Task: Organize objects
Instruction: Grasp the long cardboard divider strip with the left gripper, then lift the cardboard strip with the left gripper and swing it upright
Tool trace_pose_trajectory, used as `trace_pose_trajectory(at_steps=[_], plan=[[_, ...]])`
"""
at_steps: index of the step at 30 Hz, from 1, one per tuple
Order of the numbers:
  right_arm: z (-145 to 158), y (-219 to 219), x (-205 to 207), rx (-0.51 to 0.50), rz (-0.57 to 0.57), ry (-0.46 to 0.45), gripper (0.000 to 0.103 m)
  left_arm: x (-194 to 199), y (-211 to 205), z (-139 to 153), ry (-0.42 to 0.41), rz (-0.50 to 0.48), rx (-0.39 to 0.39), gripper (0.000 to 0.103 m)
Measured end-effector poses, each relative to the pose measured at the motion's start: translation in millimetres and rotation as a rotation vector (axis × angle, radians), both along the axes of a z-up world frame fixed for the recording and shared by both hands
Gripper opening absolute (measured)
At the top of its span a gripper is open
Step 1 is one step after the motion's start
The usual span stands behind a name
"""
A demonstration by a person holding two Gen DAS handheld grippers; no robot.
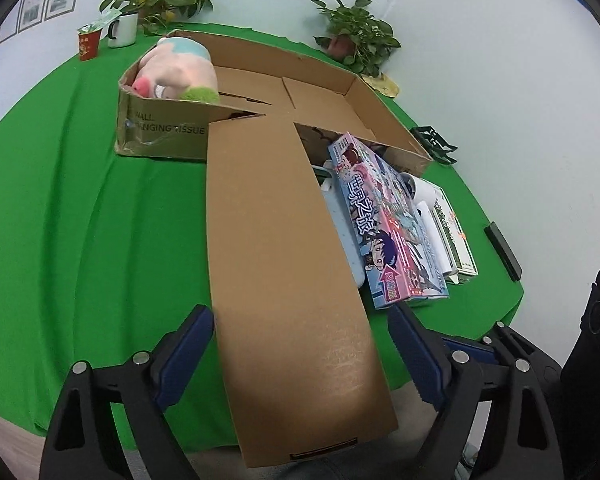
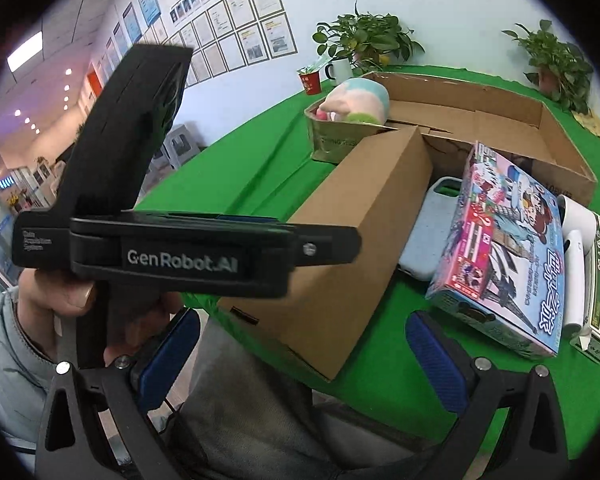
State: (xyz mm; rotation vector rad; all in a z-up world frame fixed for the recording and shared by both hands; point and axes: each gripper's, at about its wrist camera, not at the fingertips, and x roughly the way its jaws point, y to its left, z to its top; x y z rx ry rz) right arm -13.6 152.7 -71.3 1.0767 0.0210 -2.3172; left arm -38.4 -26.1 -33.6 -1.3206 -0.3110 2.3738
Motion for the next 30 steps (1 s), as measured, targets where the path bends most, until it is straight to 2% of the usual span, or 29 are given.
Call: trace_pose_trajectory(at_steps=[1, 3, 5, 8, 12, 16, 19, 20, 23, 26, 28, 30], plan=[[-2, -2, -1, 0.006, -0.001, -0.004, 0.102, 0, 1, 0, -0.002, -0.004, 0.005, 0.087], [-5, -6, -1, 0.018, -0.006, -0.008, 0.102, 1, -1, 0, -0.008, -0.012, 0.019, 0.078], [-7, -7, -2, 0.03, -0.01, -0.009, 0.102, 2, -3, -1, -0.013, -0.024, 0.056, 0.074], [-10, -10, -4, 0.062, -0.02, -0.01, 0.102, 3, -3, -3, -0.019, -0.044, 0.105, 0.073], [-18, -16, -7, 0.124, -0.017, -0.014, 0.103, 2, -1, -6, -0.017, -0.052, 0.12, 0.073], [-17, -18, -6, 0.129, -0.019, 0.003, 0.102, 0, -4, -5, -0.019, -0.048, 0.137, 0.073], [-17, -18, -6, 0.134, -0.015, 0.015, 0.096, -1, -6, -5, 0.001, -0.045, 0.113, 0.073], [-17, -18, -5, 0.144, -0.018, 0.023, 0.085, -2, -9, -6, -0.002, -0.048, 0.126, 0.073], [-15, -13, -9, 0.121, -0.039, 0.018, 0.08, -5, -18, -11, -0.025, -0.048, 0.162, 0.073], [-13, -11, -9, 0.112, -0.045, 0.02, 0.078, -9, -23, -19, -0.054, -0.041, 0.184, 0.073], [-13, -12, -7, 0.115, -0.046, 0.029, 0.078, -9, -21, -23, -0.064, -0.061, 0.212, 0.066], [-14, -12, -7, 0.116, -0.048, 0.026, 0.08, -8, -15, -21, -0.051, -0.064, 0.192, 0.064]])
